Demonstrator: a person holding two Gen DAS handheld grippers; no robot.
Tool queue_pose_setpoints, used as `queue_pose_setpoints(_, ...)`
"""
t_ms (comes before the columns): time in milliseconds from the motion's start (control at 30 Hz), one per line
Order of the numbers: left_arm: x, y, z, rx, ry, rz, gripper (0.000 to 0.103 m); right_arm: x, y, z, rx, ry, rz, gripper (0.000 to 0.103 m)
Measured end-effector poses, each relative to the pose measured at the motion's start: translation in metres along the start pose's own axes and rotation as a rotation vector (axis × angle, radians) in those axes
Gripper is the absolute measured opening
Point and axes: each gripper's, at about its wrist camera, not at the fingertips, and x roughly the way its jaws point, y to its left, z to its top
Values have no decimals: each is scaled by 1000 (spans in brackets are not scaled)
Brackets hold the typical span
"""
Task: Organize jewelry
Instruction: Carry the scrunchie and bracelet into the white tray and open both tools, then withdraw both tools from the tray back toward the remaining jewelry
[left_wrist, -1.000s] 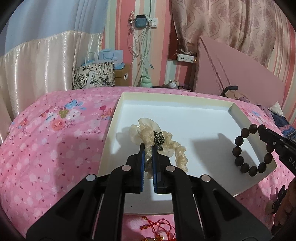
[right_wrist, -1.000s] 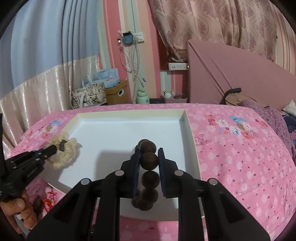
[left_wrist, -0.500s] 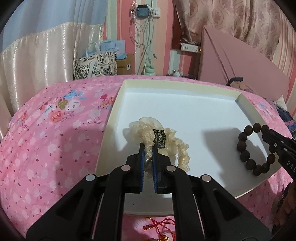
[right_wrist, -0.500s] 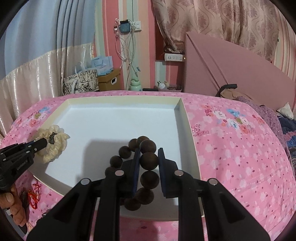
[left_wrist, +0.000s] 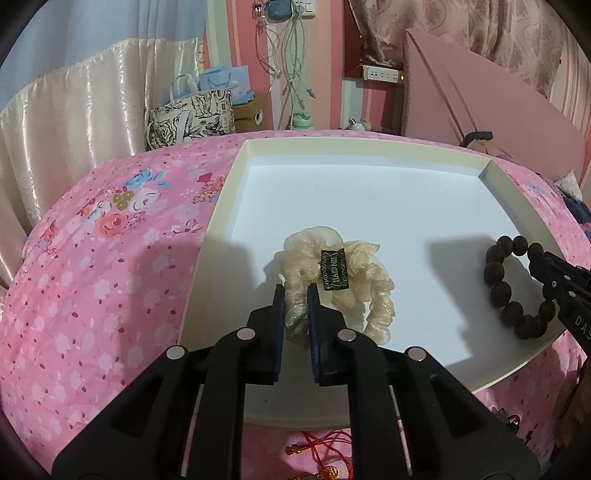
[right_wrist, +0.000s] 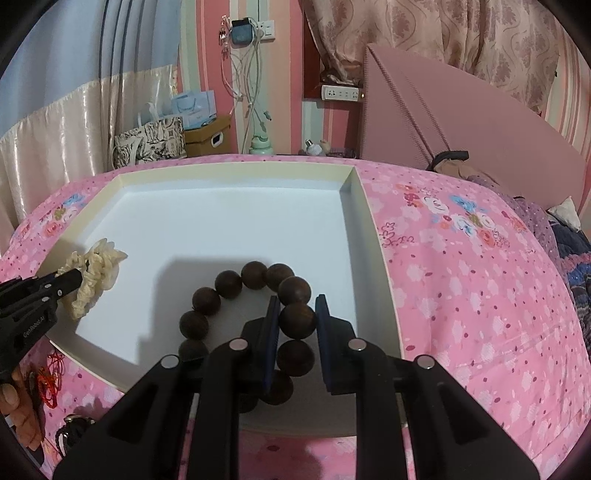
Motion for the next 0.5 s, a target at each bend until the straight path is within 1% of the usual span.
queue_pose_setpoints(67, 0, 1, -2, -2, -1, -1, 13, 1, 1, 0, -1, 1, -5, 19)
queue_pose_setpoints(300, -2, 3, -5, -7, -6, -2, 17, 1, 3, 0, -7, -3, -12, 20)
queue_pose_setpoints(400, -4, 4, -7, -5, -10, -3, 22, 1, 3, 0, -5, -6, -8, 22)
queue_pose_setpoints(433, -4, 3, -7, -5, -13, -2, 28, 0, 3, 1, -4, -10, -7, 24)
queue_pose_setpoints(467, -6, 4, -7, -8, -18, -5, 32, -1, 2, 0, -1, -18, -8, 32)
queue_pose_setpoints(500, -8, 5, -7, -13, -28, -10, 40, -4, 2, 1, 4, -34, -7, 42)
